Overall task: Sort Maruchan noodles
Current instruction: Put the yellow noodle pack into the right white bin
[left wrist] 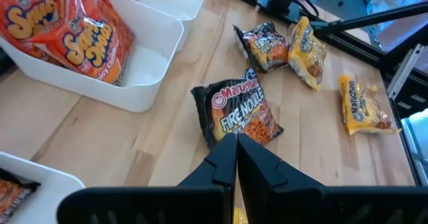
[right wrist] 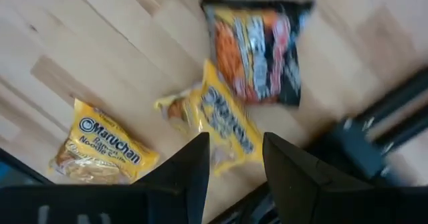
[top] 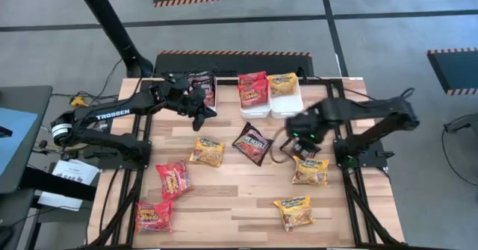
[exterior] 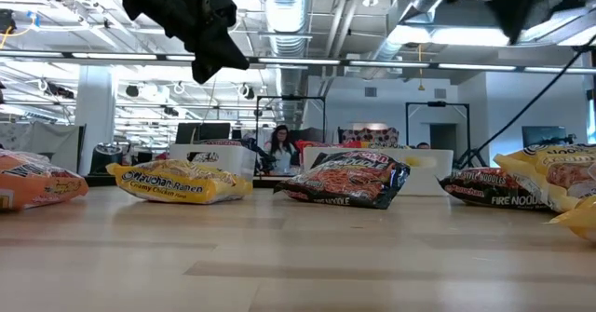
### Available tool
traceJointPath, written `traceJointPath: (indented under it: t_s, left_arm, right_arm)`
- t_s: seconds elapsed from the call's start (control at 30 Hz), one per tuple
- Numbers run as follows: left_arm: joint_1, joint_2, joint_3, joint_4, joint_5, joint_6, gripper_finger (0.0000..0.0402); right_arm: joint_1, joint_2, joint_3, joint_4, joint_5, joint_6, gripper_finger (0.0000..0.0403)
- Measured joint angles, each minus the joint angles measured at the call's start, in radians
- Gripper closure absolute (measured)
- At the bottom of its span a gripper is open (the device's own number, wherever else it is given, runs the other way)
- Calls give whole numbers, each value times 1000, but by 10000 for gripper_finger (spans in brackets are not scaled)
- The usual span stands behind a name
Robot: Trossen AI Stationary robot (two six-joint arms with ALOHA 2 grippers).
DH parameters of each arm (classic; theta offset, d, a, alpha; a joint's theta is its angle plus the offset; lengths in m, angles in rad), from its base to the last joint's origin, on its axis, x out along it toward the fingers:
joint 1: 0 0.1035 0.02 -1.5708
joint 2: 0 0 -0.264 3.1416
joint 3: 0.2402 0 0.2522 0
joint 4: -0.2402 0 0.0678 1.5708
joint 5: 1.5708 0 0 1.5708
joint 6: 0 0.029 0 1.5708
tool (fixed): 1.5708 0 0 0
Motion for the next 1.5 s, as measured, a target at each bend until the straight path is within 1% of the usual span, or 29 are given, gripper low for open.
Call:
traceJointPath:
  t_s: [0.13, 0.23, 0.33, 0.43, 0.5, 0.63, 0.9, 1.0, 1.13, 1.27, 1.3, 1.4, 1.5]
  left_arm:
    - [0, 0, 0, 0, 27, 0, 402]
    - [0, 0, 0, 1, 38, 0, 402]
    - [0, 0, 0, 1, 42, 0, 401]
    - [0, 0, 0, 1, 46, 0, 401]
    - [0, 0, 0, 0, 47, -5, 402]
    - [0, 0, 0, 1, 46, -28, 402]
    - [0, 0, 0, 2, 46, -63, 401]
    - [0, 0, 0, 1, 45, -79, 401]
    - [0, 0, 0, 1, 44, -82, 401]
    - [0, 0, 0, 4, 37, -97, 402]
    - [0, 0, 0, 4, 35, -97, 402]
    - [0, 0, 0, 4, 29, -99, 401]
    - [0, 0, 0, 5, 28, -99, 401]
  right_arm:
    - [83, -112, -123, -1, -2, 185, 233]
    - [131, -181, -199, 9, -4, 291, 217]
    - [156, -242, -276, 49, -27, 355, 198]
    - [164, -304, -356, 138, -56, 363, 180]
    - [162, -339, -408, 206, -79, 327, 173]
    - [146, -380, -497, 305, -89, 241, 169]
    - [74, -362, -595, 413, -112, 32, 168]
    - [48, -326, -602, 416, -115, -58, 168]
    - [20, -261, -619, 463, -164, -187, 168]
    - [-1, -178, -637, 470, -169, -281, 168]
    - [-8, -160, -644, 476, -182, -300, 168]
    - [-24, -104, -663, 523, -271, -369, 168]
    - [-31, -46, -665, 540, -289, -419, 168]
